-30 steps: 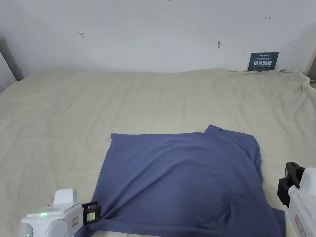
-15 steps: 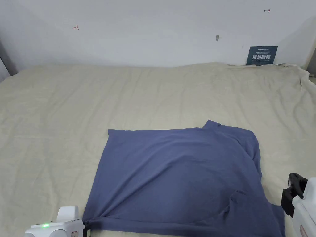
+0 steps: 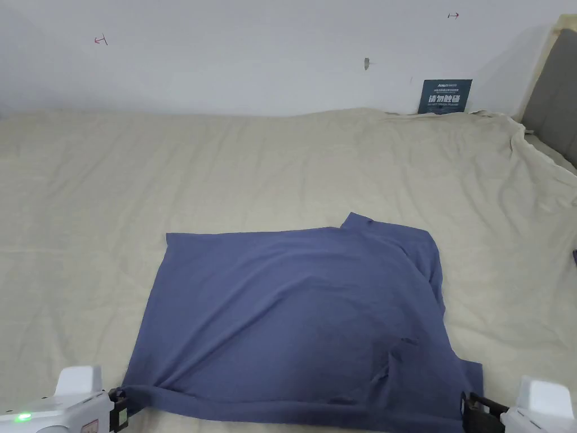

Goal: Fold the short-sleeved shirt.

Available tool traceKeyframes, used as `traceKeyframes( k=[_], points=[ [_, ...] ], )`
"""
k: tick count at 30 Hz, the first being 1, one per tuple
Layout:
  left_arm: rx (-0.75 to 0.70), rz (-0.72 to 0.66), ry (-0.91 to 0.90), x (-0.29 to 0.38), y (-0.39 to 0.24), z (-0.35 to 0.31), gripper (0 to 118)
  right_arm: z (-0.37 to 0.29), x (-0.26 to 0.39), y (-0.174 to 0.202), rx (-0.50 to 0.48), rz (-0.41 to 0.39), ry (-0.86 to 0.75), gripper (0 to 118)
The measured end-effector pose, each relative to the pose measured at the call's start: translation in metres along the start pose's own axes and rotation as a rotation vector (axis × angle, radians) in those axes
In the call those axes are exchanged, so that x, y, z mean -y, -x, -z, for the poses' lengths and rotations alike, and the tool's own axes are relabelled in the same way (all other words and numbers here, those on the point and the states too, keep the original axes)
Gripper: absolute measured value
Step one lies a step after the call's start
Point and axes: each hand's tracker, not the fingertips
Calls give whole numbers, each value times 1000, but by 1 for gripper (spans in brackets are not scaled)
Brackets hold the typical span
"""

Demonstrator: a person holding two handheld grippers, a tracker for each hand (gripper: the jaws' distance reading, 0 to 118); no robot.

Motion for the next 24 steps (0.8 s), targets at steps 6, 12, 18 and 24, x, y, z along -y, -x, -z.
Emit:
traceKeyframes(
  k=[6,12,18,24],
  points=[
    [3,7,-11,-4,-1,-2,2,29,20,0,-13,-11,98,71],
    [8,-7,-8,-5,0,1,2,31,26,8,-55,-26,149,7],
    [6,-14,-16,-10,3,1,2,12,14,2,-87,-22,100,6],
    [9,-30,-45,-36,9,4,2,-4,-30,1,-113,-28,-35,6]
  ],
)
